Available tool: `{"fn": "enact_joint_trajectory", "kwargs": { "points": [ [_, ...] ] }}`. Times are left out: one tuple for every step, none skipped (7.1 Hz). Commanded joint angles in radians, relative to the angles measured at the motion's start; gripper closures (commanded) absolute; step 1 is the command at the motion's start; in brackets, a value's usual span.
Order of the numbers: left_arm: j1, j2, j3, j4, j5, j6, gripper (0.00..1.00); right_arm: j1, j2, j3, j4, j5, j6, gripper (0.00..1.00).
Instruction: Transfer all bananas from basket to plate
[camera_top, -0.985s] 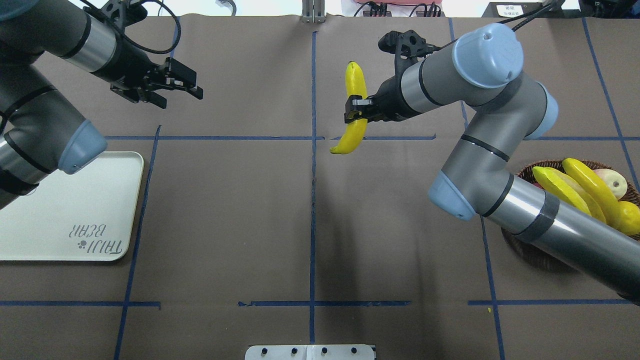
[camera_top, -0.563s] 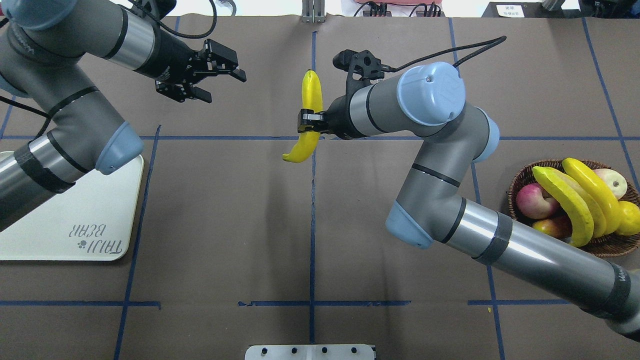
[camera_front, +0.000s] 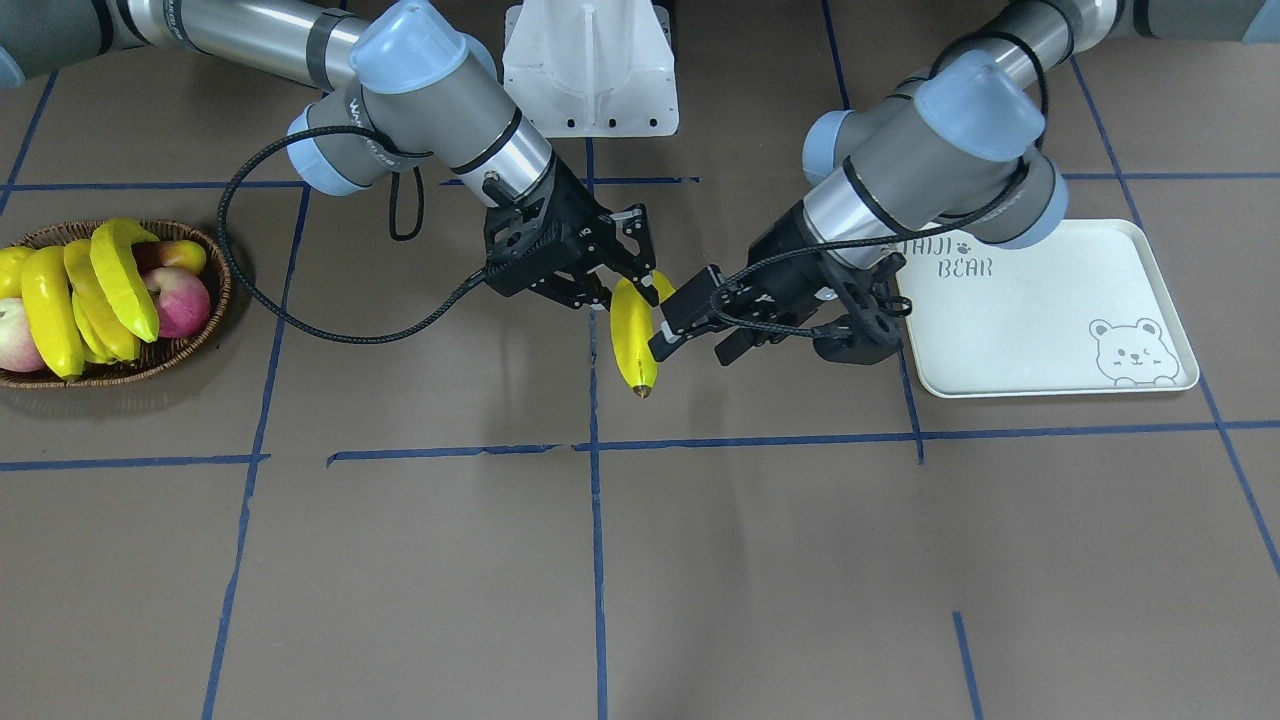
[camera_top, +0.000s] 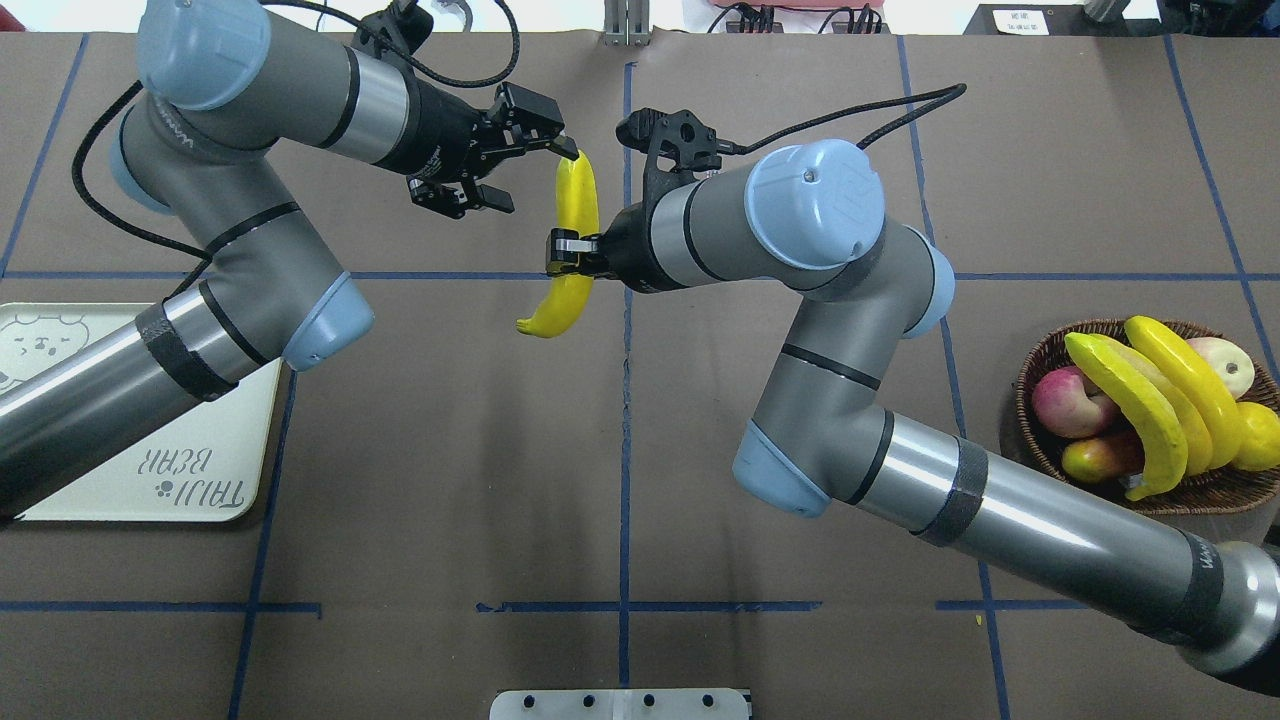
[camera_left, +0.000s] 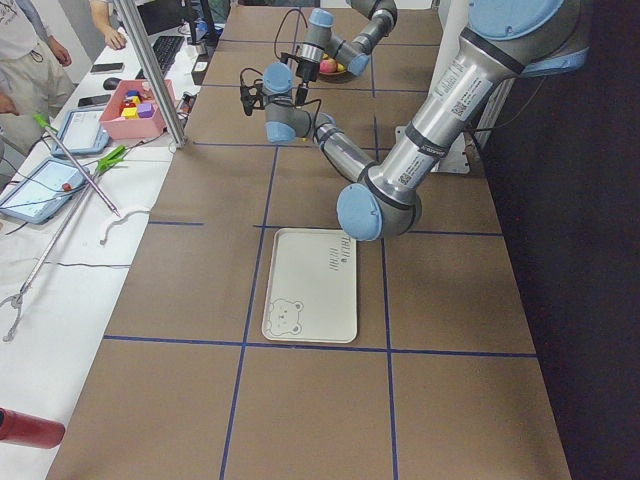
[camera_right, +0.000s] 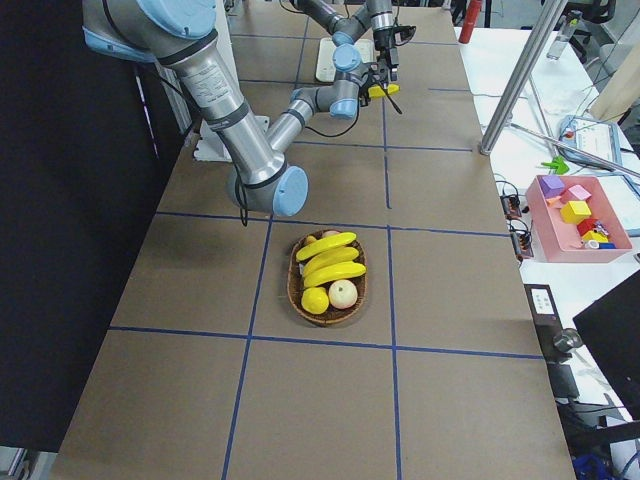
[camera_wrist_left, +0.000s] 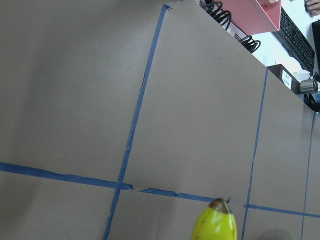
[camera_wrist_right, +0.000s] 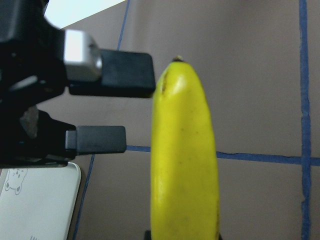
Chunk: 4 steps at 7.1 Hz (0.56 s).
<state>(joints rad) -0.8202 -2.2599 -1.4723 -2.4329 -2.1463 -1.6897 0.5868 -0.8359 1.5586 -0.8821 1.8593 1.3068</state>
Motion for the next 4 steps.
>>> {"fn": "enact_joint_trajectory", "kwargs": {
  "points": [
    [0.022,-0.013,0.004,-0.003,0.003,-0.002,0.01,-0.002,0.009,0.000,0.000,0.000,0.000,0.98],
    [0.024,-0.018,0.004,-0.005,0.002,-0.002,0.11,-0.002,0.011,0.000,0.000,0.000,0.000,0.98],
    [0.030,-0.021,0.004,-0.005,0.002,-0.002,0.34,-0.002,0.011,0.000,0.000,0.000,0.000,0.98],
    [0.030,-0.021,0.003,-0.005,0.002,-0.002,0.73,-0.002,0.014,0.000,0.000,0.000,0.000,0.97]
  ]
}}
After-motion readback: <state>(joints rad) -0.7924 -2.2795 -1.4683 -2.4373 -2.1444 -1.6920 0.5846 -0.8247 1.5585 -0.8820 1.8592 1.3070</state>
